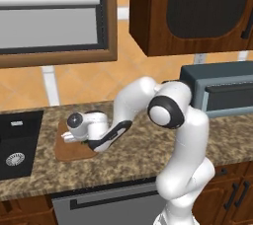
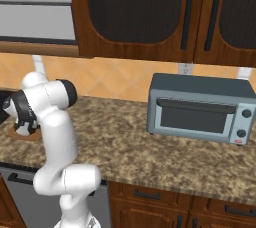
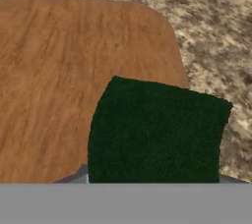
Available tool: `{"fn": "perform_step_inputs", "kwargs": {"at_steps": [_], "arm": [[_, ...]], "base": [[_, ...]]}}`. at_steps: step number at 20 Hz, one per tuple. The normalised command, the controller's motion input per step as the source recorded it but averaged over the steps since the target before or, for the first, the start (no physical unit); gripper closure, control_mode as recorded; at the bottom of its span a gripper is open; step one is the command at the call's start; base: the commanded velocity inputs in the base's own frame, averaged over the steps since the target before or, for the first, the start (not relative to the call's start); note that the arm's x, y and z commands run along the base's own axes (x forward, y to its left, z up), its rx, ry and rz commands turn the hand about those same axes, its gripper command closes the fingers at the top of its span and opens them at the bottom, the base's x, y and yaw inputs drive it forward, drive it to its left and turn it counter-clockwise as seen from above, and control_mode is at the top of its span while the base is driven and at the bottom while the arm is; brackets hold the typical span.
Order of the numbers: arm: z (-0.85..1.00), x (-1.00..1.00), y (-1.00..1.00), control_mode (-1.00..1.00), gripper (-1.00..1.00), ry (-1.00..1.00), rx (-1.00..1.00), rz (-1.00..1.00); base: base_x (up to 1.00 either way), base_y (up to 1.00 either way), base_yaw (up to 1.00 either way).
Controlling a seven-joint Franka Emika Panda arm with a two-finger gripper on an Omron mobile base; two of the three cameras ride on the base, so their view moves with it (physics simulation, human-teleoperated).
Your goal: Pick up the sponge from the counter and clean the cutting board by briefly scrubbing or pressing down on the cutting board. Once finished, release the sponge.
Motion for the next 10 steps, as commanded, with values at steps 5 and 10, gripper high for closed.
{"fn": "perform_step_inputs", "kwargs": {"at_steps": [5, 10], "arm": [[-0.62, -0.87, 0.0, -1.0, 1.0, 0.2, 0.0, 0.0], [-0.78, -1.0, 0.0, -1.0, 1.0, 0.16, 0.0, 0.0]], "base": [[0.0, 0.0, 0.0], [0.0, 0.0, 0.0]]}}
